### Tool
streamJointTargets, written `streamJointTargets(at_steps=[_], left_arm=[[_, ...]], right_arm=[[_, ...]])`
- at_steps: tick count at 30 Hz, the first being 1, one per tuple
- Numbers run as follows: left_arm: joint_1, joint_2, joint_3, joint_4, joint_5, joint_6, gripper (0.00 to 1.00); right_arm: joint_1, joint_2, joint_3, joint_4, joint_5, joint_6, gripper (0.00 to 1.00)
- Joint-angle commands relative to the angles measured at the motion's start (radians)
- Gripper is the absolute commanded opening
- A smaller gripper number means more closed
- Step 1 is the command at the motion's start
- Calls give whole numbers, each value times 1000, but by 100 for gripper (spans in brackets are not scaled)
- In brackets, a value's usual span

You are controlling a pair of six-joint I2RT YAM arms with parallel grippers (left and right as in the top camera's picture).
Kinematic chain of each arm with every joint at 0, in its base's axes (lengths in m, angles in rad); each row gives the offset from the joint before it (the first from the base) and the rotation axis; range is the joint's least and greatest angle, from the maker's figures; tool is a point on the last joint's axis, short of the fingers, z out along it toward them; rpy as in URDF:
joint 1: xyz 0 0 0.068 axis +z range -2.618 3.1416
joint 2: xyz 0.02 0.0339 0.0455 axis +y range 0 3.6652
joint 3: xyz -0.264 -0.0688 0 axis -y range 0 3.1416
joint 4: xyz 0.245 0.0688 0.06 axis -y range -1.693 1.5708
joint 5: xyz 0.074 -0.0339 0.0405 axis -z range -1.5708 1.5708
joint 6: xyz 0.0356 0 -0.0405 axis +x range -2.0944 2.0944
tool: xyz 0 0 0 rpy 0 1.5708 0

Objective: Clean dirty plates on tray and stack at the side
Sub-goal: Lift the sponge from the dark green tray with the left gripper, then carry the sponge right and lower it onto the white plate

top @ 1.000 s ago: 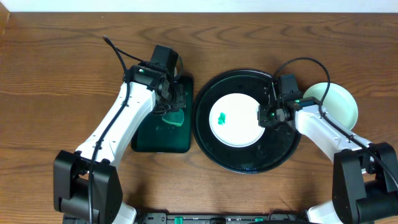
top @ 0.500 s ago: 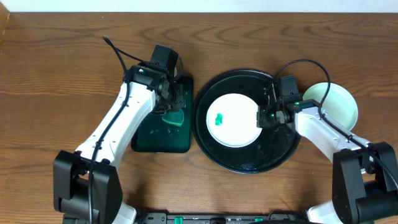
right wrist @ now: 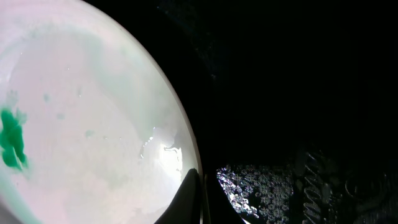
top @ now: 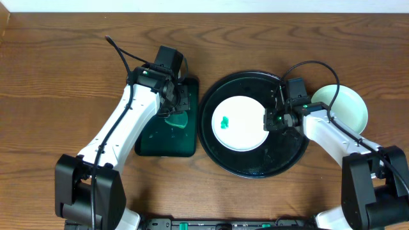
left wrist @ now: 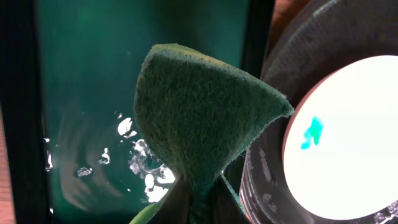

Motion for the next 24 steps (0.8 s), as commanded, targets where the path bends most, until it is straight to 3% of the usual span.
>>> streamJointTargets(at_steps=[1,11,18,24], left_arm=[[-1,4,39,-20,-69,16,7],[22,5,377,-251,-119,16,7],[-40,21,346,-256,-106,-42,7],[-176,81,322,-199,-106,-135,7]], right_arm=[[6,1,-6,3,-16,14,1],[6,1,-6,3,-16,14,1],[6,1,-6,3,-16,14,1],[7,1,-6,3,-17,15,1]])
